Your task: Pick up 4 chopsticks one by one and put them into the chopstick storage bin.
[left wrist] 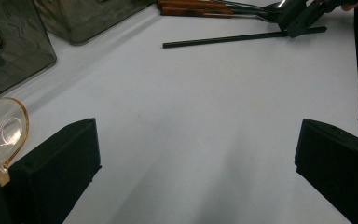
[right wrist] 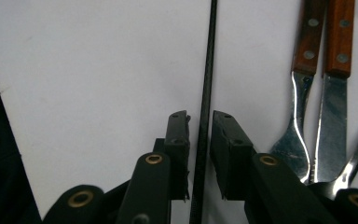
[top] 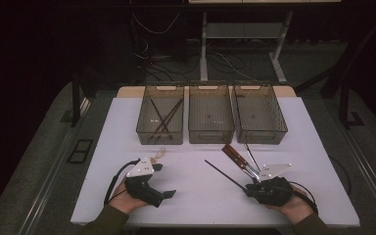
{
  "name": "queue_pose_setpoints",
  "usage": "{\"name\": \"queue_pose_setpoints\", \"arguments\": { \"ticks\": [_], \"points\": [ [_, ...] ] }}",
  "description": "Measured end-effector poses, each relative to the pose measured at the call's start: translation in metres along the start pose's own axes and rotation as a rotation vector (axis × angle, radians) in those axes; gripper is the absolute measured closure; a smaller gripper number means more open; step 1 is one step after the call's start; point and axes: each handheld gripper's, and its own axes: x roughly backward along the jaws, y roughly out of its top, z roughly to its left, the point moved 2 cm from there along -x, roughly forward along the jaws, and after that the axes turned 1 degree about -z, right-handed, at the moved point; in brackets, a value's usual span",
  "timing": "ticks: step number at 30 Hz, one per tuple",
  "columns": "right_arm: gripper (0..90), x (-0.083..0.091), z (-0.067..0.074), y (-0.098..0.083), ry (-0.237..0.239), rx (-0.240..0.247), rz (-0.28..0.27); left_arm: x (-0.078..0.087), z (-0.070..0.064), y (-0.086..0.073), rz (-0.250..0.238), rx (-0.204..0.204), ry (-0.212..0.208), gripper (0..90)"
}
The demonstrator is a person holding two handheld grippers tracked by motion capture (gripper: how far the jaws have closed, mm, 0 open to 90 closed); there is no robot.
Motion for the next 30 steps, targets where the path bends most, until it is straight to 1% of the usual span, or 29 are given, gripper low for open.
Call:
{"name": "queue_pose_setpoints", "arguments": {
  "ticks": [6, 9, 15, 25, 27, 30],
  "points": [
    [82.3, -0.002, 0.0009, -0.0005, -0.023, 0.007, 0.004, -0.0008, 0.0001, 0.0002, 0.011, -0.006, -0.004, 0.0],
    [84.3, -0.0023, 0.0019, 0.0, -0.025, 0.012, 0.007, -0.0013, 0.0, 0.0001, 0.011, -0.007, -0.003, 0.0],
    [85.4, -0.0024, 0.0031, 0.0007, -0.035, 0.005, 0.012, -0.0018, -0.0007, -0.0001, 0.012, -0.005, -0.003, 0.0],
    [86.0, -0.002, 0.0022, 0.0021, -0.03, -0.004, 0.019, -0.0018, -0.0007, 0.0, 0.012, -0.008, -0.005, 0.0],
    [86.1, -0.0008, 0.0016, 0.0028, -0.024, -0.003, 0.012, -0.0017, -0.0007, 0.0, 0.011, -0.008, -0.006, 0.0],
    [86.1, 0.004, -0.0001, 0.0047, -0.019, -0.004, -0.018, -0.0016, -0.0006, 0.0, 0.015, -0.008, -0.006, 0.0]
  ]
}}
